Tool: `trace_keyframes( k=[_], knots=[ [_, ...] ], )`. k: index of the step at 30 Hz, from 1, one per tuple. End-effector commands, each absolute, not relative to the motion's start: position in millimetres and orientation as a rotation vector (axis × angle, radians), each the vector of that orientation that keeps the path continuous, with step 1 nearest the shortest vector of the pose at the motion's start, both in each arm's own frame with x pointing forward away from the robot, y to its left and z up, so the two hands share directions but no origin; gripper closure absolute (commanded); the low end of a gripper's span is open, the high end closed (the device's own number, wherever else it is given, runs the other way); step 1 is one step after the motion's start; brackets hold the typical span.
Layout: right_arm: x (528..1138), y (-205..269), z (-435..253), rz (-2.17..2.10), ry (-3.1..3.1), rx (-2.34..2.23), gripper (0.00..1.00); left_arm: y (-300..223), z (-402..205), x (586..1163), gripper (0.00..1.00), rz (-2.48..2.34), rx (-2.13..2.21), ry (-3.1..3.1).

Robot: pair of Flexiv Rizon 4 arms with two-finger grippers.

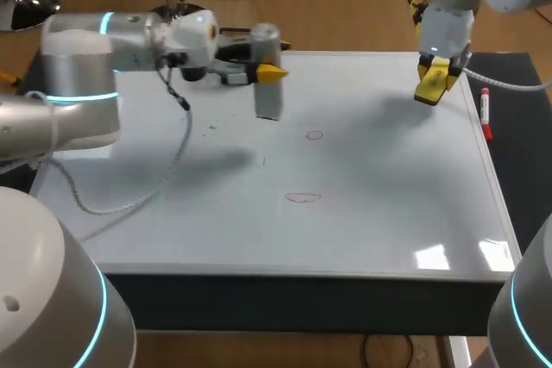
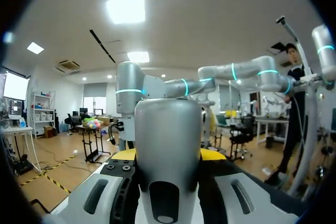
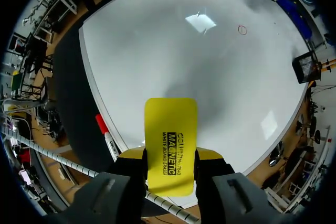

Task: Pick up the inspection probe, press it on each red-marked spot on the whiteboard one by one, put down the probe, pick up the eraser, and wipe off all the red marks.

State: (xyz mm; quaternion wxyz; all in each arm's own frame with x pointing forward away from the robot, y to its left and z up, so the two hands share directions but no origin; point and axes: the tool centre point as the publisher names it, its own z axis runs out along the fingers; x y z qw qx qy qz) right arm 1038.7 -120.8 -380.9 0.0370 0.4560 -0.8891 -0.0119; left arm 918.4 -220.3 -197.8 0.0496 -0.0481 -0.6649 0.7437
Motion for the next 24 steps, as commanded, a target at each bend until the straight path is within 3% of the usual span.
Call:
trace_keyframes(
  k=[1, 14, 24],
  knots=[
    [1039.3, -121.3, -380.0, -0.032, -2.726, 1.401, 1.0, -257.5, -212.9, 927.8, 1.0, 2.243, -0.222, -1.954],
    [1039.3, -121.3, -380.0, -0.032, -2.726, 1.401, 1.0, -307.0, -246.0, 924.5, 1.0, 2.178, -0.266, -1.871],
    [1039.3, -121.3, -380.0, -0.032, -2.726, 1.401, 1.0, -311.7, -257.7, 923.4, 1.0, 2.152, -0.296, -1.898]
  ],
)
